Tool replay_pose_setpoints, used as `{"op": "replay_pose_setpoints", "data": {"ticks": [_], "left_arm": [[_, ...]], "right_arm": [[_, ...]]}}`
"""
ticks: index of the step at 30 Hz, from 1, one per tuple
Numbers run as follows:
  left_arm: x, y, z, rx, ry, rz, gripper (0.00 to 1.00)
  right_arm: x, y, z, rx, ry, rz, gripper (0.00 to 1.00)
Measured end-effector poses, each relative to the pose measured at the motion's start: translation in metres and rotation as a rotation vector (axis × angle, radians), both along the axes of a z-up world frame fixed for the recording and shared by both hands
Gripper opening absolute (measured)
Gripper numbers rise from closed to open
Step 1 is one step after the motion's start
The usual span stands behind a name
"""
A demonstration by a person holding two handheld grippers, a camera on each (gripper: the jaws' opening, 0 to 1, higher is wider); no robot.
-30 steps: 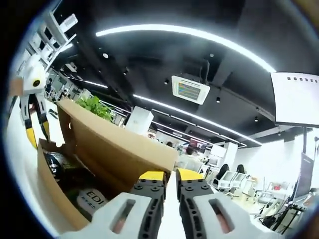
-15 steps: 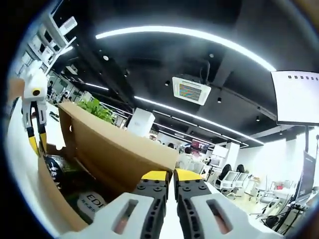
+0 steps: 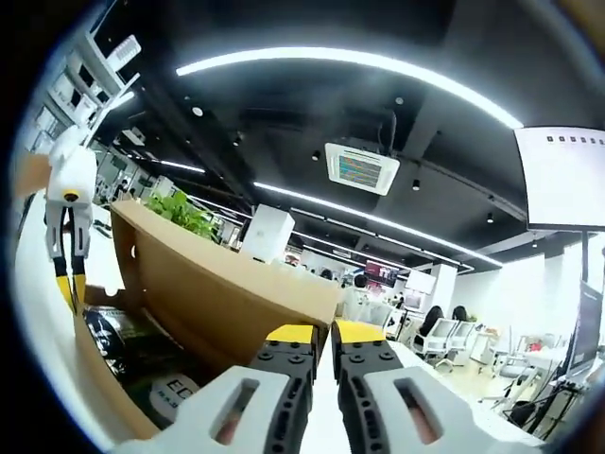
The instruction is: Operate the shoe box by opening the lid, removing the specified soft item, and placing it in the target area until the item is outside and the box remains undamaged.
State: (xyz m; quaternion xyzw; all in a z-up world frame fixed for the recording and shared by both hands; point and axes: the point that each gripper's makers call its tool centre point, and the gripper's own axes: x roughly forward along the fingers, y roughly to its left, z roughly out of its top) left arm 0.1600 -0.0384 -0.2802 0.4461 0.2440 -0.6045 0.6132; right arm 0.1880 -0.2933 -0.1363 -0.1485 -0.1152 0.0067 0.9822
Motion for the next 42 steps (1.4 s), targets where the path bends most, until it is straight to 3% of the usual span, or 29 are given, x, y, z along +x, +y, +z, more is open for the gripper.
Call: {"op": "replay_pose_setpoints", "data": {"ticks": [6, 10, 13, 18, 24, 42], "left_arm": [[-0.001, 0.001, 0.0, 0.008, 0.054, 0.006, 0.02], [-0.001, 0.001, -0.001, 0.028, 0.1, 0.001, 0.01], [-0.001, 0.001, -0.001, 0.033, 0.132, 0.015, 0.01], [-0.002, 0.001, -0.002, 0.049, 0.118, 0.013, 0.01], [-0.002, 0.0, -0.003, 0.044, 0.126, 0.017, 0.01], [-0.004, 0.0, -0.002, 0.041, 0.1, 0.01, 0.01]], "right_arm": [[0.0, -0.002, 0.001, 0.06, 0.021, 0.031, 0.04], [0.005, -0.001, 0.004, 0.034, 0.019, 0.025, 0.04], [0.009, -0.001, 0.007, -0.046, 0.022, 0.016, 0.05], [0.013, -0.003, 0.011, -0.03, 0.012, 0.017, 0.03], [0.018, -0.006, 0.014, 0.073, 0.015, 0.073, 0.01], [0.026, -0.007, 0.018, 0.108, 0.044, 0.051, 0.01]]}}
